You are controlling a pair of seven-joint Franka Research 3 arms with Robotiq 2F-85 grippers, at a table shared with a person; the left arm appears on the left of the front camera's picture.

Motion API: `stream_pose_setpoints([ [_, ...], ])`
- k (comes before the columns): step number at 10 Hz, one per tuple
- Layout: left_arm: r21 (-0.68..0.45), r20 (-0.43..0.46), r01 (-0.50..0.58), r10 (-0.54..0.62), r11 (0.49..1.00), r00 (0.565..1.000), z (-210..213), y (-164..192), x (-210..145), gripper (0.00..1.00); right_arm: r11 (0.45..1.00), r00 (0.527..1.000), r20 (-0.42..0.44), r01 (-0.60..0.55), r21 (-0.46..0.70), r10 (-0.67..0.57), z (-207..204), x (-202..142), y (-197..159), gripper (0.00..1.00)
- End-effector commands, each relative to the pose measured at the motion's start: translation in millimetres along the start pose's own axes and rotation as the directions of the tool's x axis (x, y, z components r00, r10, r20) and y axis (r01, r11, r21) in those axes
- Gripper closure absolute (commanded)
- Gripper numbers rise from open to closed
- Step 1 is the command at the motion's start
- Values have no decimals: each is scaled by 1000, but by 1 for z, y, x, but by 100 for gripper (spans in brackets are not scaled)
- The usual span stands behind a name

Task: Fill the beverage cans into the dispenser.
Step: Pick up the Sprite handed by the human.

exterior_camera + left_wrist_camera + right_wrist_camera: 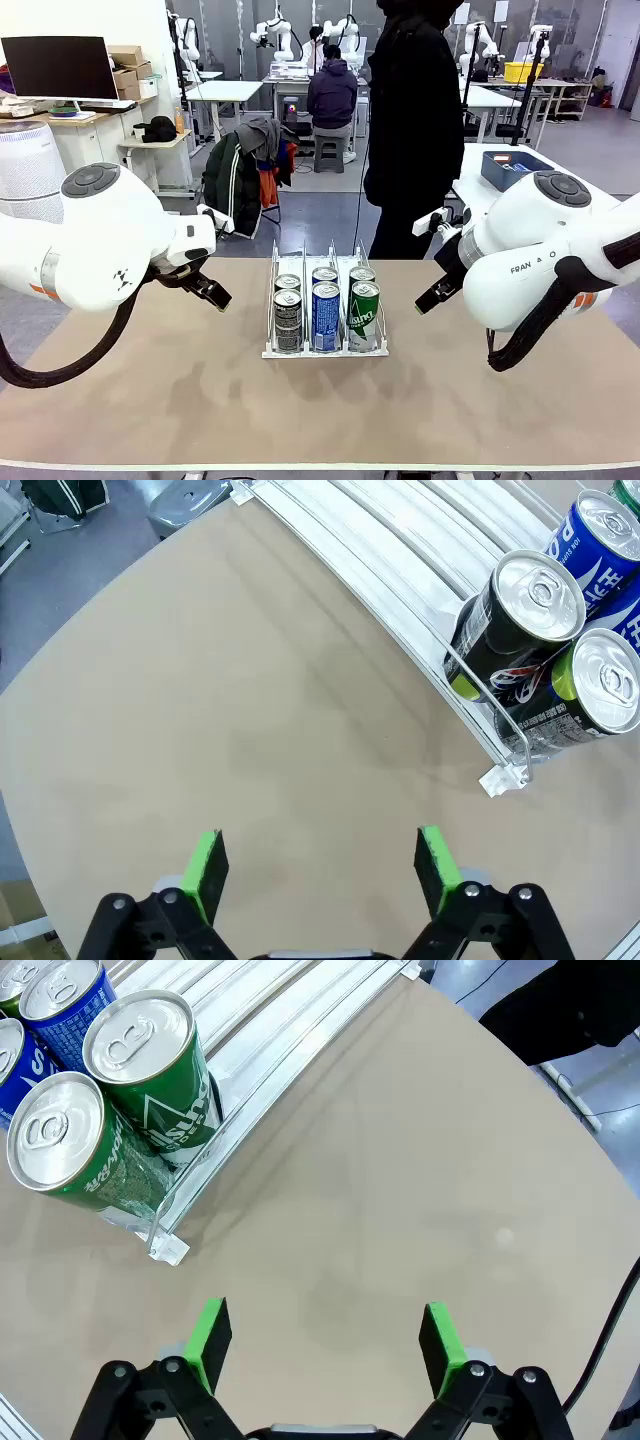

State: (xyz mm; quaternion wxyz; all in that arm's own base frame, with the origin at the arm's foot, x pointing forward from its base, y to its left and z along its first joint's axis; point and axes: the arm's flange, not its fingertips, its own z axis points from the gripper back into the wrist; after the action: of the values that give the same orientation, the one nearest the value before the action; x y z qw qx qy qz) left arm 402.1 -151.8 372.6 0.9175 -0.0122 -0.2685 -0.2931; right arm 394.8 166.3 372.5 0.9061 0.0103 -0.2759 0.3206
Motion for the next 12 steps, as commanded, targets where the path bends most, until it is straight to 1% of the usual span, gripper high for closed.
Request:
stream_pose_setpoints([
  [1,0,0,0,0,1000,1000,0,0,0,0,1000,1000,0,0,0,0,0,0,0,0],
  [12,0,0,0,0,1000,1000,0,0,0,0,1000,1000,0,0,0,0,0,0,0,0],
])
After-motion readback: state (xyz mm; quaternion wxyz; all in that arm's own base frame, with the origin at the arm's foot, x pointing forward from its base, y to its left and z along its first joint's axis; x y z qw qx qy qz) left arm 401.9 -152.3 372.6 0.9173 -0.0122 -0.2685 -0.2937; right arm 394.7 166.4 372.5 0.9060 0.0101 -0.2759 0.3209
